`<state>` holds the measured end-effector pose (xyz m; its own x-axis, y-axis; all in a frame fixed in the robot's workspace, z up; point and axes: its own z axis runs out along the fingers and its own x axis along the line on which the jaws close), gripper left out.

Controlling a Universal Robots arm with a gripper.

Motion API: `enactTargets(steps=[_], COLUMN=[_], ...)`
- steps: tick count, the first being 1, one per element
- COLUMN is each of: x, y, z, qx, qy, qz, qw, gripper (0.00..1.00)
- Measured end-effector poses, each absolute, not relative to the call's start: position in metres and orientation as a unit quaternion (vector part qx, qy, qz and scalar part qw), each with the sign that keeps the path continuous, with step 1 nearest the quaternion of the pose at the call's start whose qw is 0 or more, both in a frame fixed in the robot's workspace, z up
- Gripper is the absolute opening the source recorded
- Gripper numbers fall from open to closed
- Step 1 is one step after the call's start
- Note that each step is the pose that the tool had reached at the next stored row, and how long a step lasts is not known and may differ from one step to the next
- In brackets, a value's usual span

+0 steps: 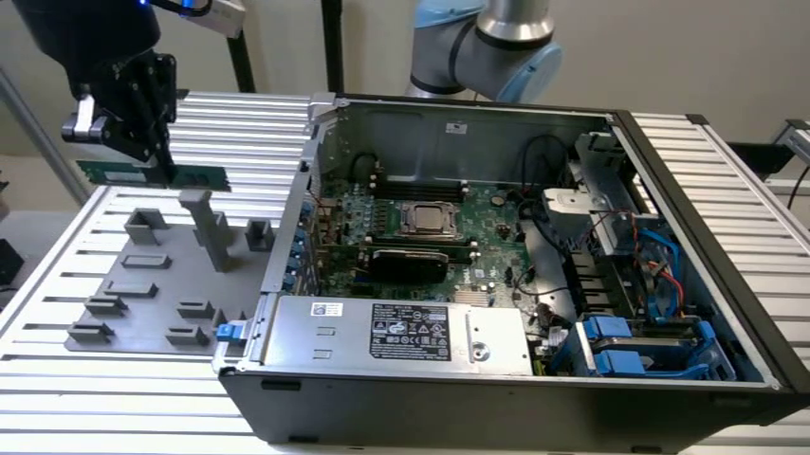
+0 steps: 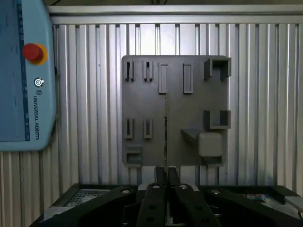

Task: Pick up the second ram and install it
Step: 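Pick up the second ram and move it above second insertion slot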

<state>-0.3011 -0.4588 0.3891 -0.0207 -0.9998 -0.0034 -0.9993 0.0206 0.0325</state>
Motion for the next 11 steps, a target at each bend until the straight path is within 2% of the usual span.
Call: enactTargets(steps=[11], x=[-0.266], y=[-0.454], z=[0.397], qx=[0.700], qy=[-0.714], qz=[-0.015], qw=[0.008], gripper=[0.14])
